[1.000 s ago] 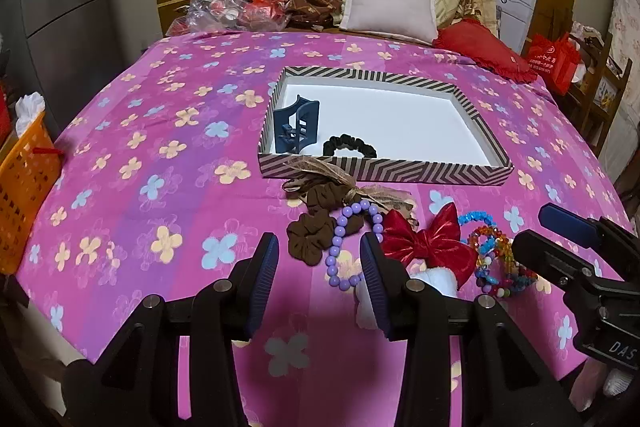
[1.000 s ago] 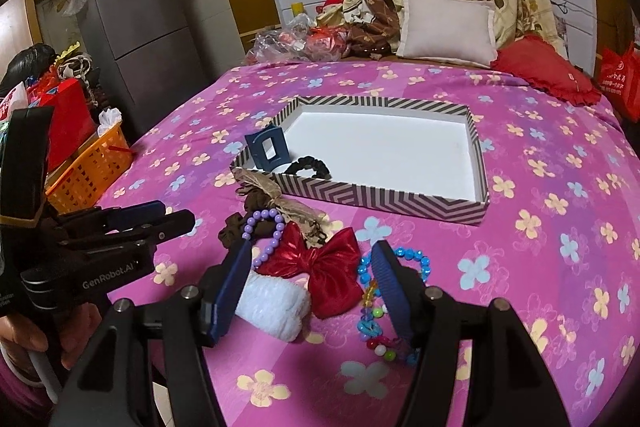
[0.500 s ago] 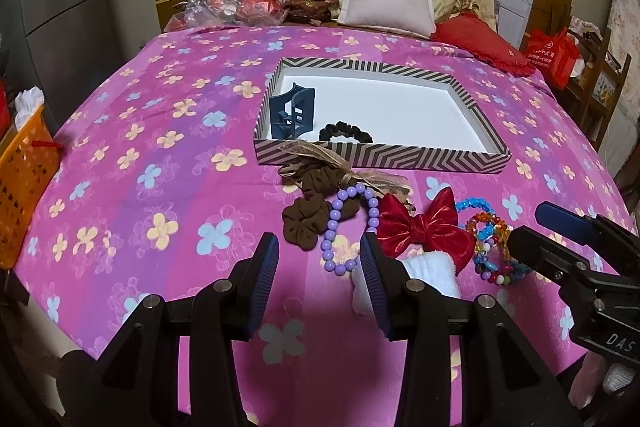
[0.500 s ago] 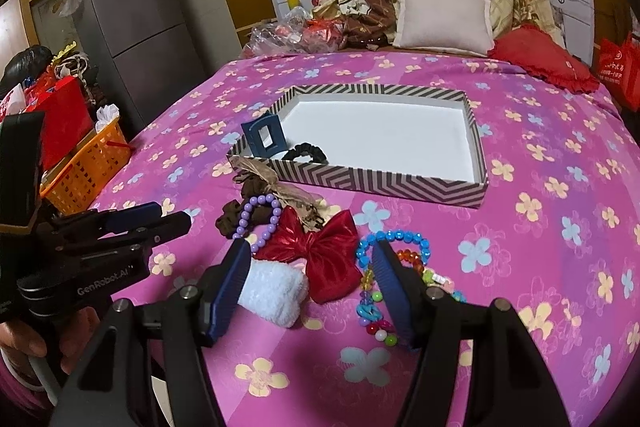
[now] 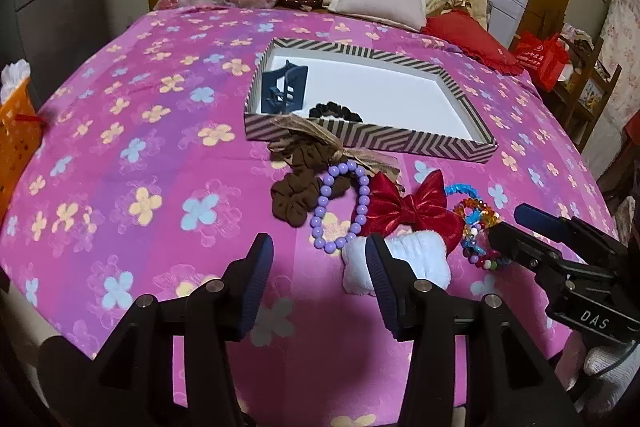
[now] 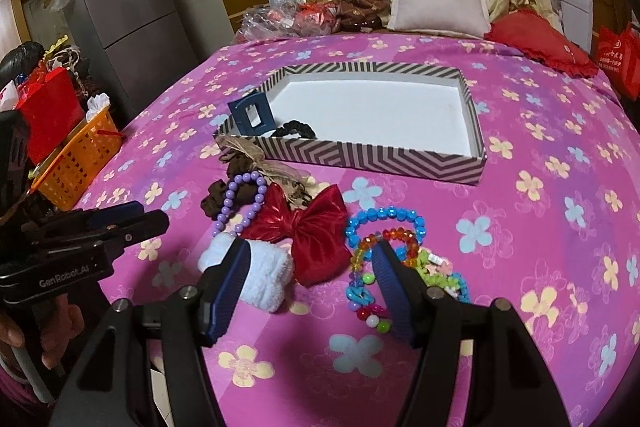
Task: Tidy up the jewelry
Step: 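Withdraw both open tools from the box back toward the remaining jewelry, then grasp the white fluffy scrunchie with the left tool while the right tool grasps the red bow, then carry the white scrunchie into the box with the left tool while the right tool releases the bow, then withdraw both open tools from the box above the remaining jewelry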
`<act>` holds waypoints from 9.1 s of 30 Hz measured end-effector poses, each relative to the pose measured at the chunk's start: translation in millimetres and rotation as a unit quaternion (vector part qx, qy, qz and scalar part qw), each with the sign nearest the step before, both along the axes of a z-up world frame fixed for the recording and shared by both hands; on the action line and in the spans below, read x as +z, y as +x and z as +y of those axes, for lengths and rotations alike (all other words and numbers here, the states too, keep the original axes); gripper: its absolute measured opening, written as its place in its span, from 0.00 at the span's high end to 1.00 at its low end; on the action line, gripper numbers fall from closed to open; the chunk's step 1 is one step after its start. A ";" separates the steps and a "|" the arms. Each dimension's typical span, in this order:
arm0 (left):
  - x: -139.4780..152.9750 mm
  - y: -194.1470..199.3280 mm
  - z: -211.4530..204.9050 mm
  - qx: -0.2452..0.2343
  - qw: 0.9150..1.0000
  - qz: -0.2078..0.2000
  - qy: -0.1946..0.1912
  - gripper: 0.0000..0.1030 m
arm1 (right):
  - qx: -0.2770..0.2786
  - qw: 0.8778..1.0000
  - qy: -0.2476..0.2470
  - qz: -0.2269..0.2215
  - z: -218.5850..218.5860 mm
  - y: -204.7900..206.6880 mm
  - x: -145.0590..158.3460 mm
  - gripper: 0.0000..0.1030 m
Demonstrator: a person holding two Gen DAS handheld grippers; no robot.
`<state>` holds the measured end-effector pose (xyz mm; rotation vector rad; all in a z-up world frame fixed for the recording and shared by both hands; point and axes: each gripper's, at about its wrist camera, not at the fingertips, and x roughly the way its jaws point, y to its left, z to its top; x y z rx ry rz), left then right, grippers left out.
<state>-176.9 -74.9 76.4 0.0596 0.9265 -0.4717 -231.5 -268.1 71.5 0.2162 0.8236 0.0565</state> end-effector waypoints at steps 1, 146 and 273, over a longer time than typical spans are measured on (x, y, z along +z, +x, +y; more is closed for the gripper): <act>-2.3 0.3 -0.7 -0.002 1.000 0.007 -0.004 0.50 | 0.000 1.000 0.001 0.001 -0.4 0.1 -0.5 0.36; -12.2 276.4 -29.6 0.073 0.989 0.108 -0.066 0.60 | -0.010 0.993 0.069 0.092 -33.2 238.9 -42.0 0.51; -32.1 54.6 39.2 0.088 0.995 0.048 -0.005 0.56 | 0.093 0.994 -0.014 0.050 46.0 134.0 -37.7 0.33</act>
